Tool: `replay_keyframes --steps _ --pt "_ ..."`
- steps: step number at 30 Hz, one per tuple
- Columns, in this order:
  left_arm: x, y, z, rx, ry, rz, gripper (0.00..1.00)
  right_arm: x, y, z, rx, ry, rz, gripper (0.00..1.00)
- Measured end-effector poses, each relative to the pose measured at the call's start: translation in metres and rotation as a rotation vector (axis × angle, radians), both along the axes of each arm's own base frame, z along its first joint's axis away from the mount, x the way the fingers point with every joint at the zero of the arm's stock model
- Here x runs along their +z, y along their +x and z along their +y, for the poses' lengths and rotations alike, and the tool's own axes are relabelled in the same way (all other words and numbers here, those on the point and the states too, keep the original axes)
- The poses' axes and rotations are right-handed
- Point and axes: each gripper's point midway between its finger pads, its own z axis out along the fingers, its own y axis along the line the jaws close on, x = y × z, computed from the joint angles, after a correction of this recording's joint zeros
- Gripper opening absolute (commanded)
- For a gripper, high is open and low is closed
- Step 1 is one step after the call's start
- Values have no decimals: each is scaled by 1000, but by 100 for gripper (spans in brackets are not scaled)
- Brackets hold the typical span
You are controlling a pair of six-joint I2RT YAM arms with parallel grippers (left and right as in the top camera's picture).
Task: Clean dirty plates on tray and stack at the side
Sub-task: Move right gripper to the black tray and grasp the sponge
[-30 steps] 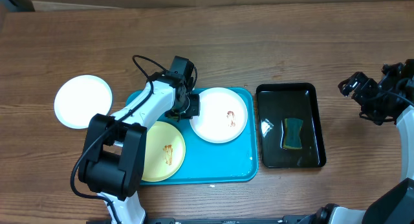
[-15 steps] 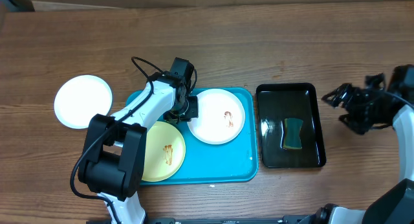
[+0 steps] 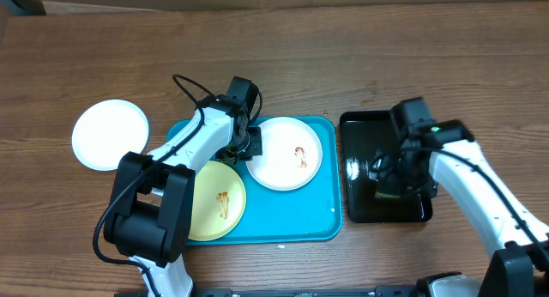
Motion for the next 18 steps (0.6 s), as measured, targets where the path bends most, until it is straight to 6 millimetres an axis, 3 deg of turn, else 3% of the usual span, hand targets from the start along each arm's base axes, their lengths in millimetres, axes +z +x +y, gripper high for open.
replay_keyframes --steps 5,10,11,12,13,14,15,17,18 --pt "0 0 1 3 4 2 4 -27 -10 -5 -25 -35 -5 88" --pt "0 0 1 3 8 1 4 -54 -4 -6 -46 -31 -82 75" --pt "0 0 1 3 8 1 4 -57 -3 -6 -46 -29 -99 70" --pt "0 -1 2 3 8 2 4 -61 -2 -6 -48 -23 -113 55" --pt "0 -1 2 3 8 2 4 -63 -1 -6 -49 -24 -122 38" --pt "0 -1 2 3 8 2 4 -63 1 -6 -47 -21 -134 10" --pt "0 -1 2 3 8 2 4 -63 1 -5 -45 -17 -140 4" --pt "0 -1 2 3 8 2 4 -63 2 -2 -45 0 -143 4" --pt "0 -1 2 3 8 2 4 -64 0 -2 -37 2 -135 9"
